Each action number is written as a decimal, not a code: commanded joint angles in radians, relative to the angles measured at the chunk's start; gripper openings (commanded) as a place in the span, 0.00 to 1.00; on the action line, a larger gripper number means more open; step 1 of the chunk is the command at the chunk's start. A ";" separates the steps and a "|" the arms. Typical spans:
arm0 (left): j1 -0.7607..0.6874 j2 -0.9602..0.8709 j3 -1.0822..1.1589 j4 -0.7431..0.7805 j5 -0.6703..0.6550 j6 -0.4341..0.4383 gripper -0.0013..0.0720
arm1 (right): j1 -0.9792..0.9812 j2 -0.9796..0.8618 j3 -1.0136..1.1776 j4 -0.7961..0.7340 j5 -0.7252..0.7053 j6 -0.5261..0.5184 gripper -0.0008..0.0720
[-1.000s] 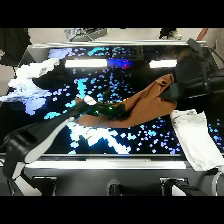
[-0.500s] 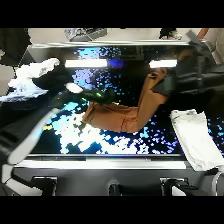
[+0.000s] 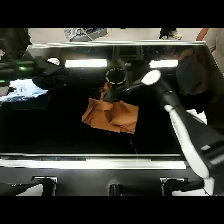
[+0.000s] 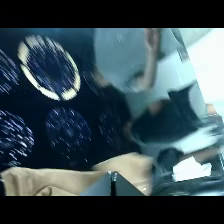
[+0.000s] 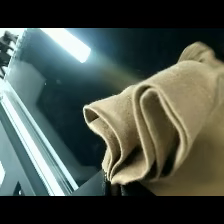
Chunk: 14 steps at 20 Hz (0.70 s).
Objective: Fold the shirts.
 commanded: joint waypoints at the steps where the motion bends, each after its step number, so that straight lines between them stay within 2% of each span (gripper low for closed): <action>1: 0.056 0.098 0.001 0.012 -0.033 0.003 0.06 | 0.098 -0.162 0.001 0.116 -0.151 0.003 0.30; 2: 0.053 0.104 0.001 0.012 -0.037 0.004 0.06 | 0.103 -0.186 0.001 0.136 -0.169 0.000 0.87; 3: 0.053 0.104 0.001 0.012 -0.043 0.005 0.05 | 0.097 -0.191 0.001 0.132 -0.168 -0.011 0.95; 5: 0.054 0.103 0.000 0.021 -0.052 0.023 0.06 | 0.045 -0.164 0.001 0.077 -0.063 -0.054 0.94; 6: 0.054 0.103 0.000 0.040 -0.054 0.023 0.06 | 0.003 -0.137 0.001 0.000 0.005 -0.052 0.94; 11: 0.054 0.103 0.000 0.160 -0.055 0.029 0.06 | -0.308 0.020 0.000 -0.536 0.391 0.058 0.94; 12: 0.054 0.103 0.000 0.160 -0.055 0.029 0.06 | -0.354 0.028 -0.016 -0.593 0.439 0.086 0.94; 14: 0.050 0.103 0.000 0.160 -0.055 0.029 0.06 | -0.393 0.030 -0.111 -0.565 0.424 0.109 0.93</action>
